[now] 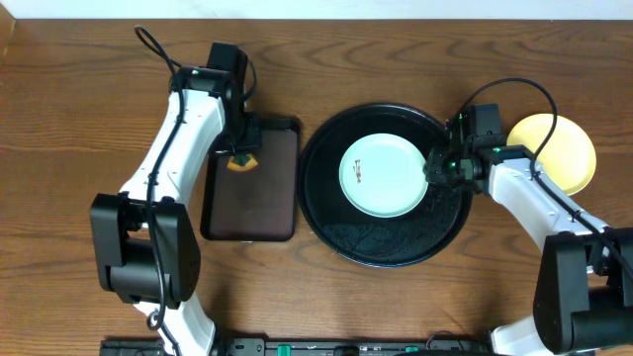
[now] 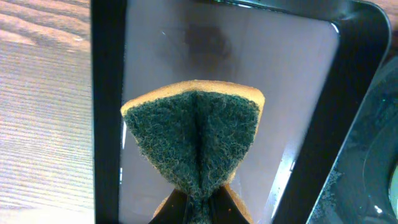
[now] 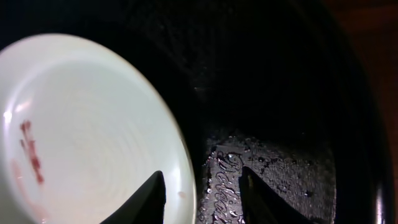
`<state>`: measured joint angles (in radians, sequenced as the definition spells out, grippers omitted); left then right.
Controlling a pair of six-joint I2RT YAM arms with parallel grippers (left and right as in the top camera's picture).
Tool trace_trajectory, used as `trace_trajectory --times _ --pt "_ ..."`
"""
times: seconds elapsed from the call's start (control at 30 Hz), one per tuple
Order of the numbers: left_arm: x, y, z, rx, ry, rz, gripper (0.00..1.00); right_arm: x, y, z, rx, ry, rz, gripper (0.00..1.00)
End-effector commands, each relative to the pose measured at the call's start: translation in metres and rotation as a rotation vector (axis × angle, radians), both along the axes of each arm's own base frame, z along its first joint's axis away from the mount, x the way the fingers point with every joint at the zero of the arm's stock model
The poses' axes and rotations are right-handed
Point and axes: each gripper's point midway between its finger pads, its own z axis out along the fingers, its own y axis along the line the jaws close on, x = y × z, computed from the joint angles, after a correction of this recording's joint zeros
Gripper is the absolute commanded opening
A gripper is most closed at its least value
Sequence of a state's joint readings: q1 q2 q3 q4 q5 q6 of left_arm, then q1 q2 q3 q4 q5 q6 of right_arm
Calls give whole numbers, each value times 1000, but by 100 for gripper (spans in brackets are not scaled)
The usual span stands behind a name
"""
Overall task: Clean dirty plates on tray and stack at the side
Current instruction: 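Drag the pale green plate to the tray center with the right gripper, then lift the sponge with the left gripper and move it over the green plate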
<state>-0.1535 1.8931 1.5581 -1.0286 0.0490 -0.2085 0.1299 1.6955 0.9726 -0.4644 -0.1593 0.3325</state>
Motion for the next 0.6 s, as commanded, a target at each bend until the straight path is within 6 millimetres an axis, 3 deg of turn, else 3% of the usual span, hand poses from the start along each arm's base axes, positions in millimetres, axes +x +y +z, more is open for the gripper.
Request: trace_trajectory --times 0.0,0.37,0.57 --pt "-2 -8 -4 8 8 -34 8 -8 2 -12 -57 21 57 33" --pt "-2 -16 -4 10 1 -55 8 -1 2 -16 -131 -27 102 29" --pt "-2 -16 -4 10 1 -55 8 2 3 -32 -135 -17 114 24"
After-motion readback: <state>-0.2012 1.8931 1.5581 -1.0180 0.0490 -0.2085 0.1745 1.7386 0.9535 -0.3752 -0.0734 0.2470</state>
